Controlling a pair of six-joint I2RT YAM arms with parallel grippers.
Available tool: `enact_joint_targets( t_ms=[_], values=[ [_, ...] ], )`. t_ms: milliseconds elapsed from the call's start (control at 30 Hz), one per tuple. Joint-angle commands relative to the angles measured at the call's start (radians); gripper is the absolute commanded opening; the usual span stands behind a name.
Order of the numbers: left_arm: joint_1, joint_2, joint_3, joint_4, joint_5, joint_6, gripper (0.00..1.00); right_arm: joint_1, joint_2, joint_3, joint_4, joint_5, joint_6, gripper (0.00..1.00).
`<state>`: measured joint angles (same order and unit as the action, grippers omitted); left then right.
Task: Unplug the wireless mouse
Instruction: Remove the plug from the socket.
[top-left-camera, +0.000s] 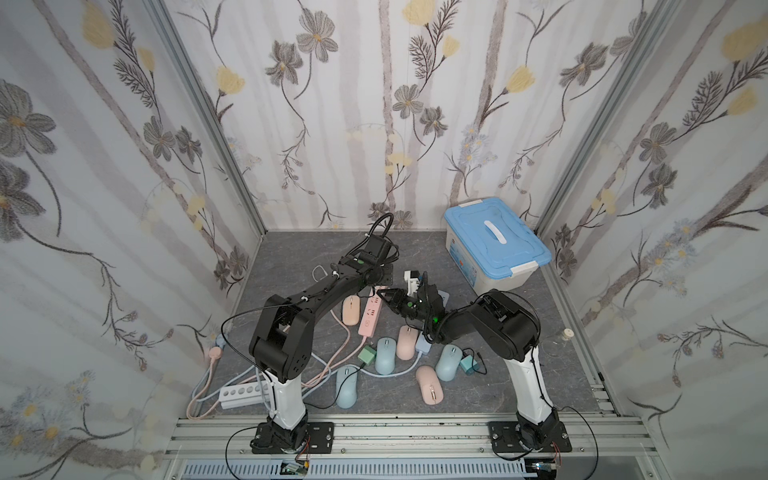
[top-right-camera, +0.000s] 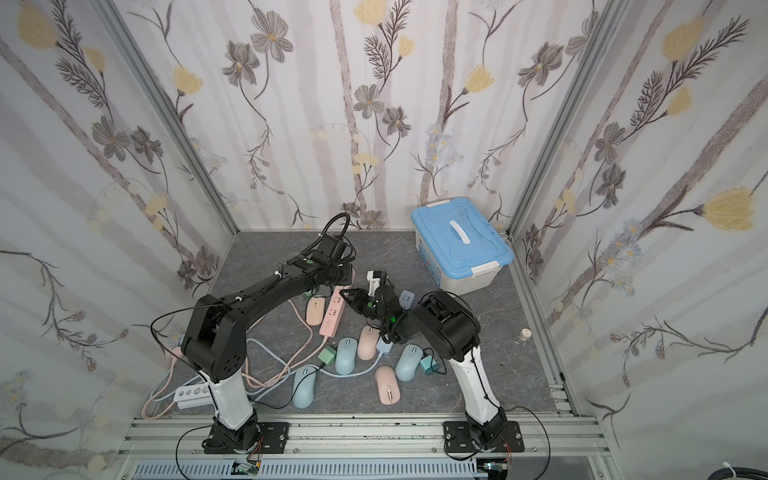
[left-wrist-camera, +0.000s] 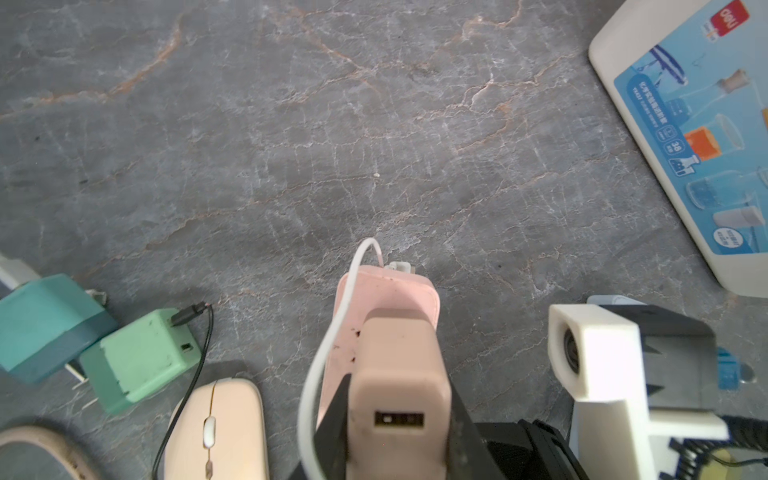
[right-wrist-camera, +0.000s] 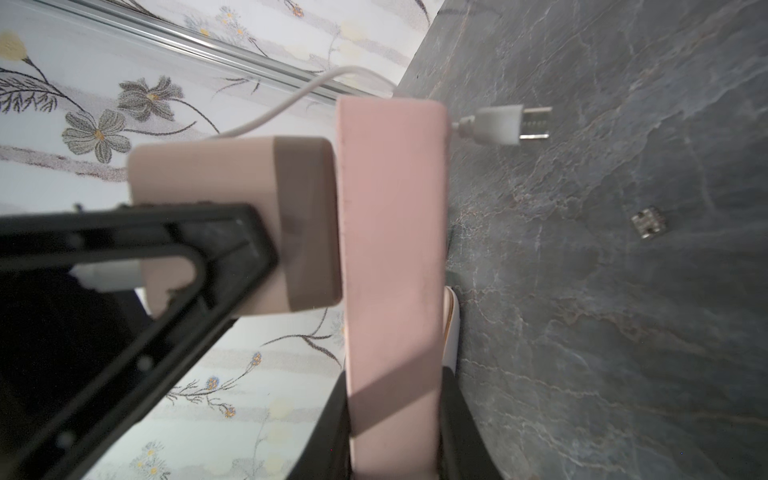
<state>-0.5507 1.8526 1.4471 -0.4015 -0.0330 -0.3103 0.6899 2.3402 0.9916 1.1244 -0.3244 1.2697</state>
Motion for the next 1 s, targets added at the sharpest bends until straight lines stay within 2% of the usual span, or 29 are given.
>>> enact_joint_targets(
  t_ms=[0,67,167,333,467,533,633,700,800,867,967],
  values=[
    [-0.027,-0.001,-0.004,0.076,0.198,-0.027,0.00,0.008,0.002,0.016,0.011,0.063,0.036,0.00],
    [-0.034,0.005,-0.001,0.025,0.118,-0.079,0.00,0.010,0.000,0.019,-0.003,0.069,0.039,0.00],
    [-0.032,0.075,0.144,-0.190,0.087,-0.142,0.00,0.010,-0.005,0.026,-0.031,0.064,0.033,0.00],
    [-0.019,0.159,0.333,-0.415,0.200,-0.080,0.00,0.006,0.003,0.036,-0.025,0.021,0.023,0.00],
    [-0.008,0.237,0.472,-0.561,0.221,-0.010,0.00,0.006,-0.003,0.029,-0.024,0.016,0.018,0.00],
    [-0.010,0.226,0.456,-0.526,0.211,-0.011,0.00,0.005,-0.006,0.024,-0.021,0.025,0.024,0.00],
    [-0.021,0.119,0.271,-0.292,0.186,-0.059,0.00,0.005,-0.004,0.016,-0.007,0.043,0.048,0.00],
    [-0.025,0.042,0.125,-0.092,0.213,-0.094,0.00,0.006,0.004,0.018,0.005,0.046,0.063,0.00],
    [-0.034,-0.037,-0.021,0.096,0.203,-0.121,0.00,0.007,0.013,0.025,-0.002,0.050,0.069,0.00],
    [-0.035,-0.050,-0.041,0.120,0.220,-0.137,0.00,0.007,0.016,0.024,-0.003,0.054,0.074,0.00],
    [-0.033,-0.008,0.035,0.003,0.238,-0.147,0.00,0.007,0.022,0.025,-0.002,0.051,0.086,0.00]
  ],
)
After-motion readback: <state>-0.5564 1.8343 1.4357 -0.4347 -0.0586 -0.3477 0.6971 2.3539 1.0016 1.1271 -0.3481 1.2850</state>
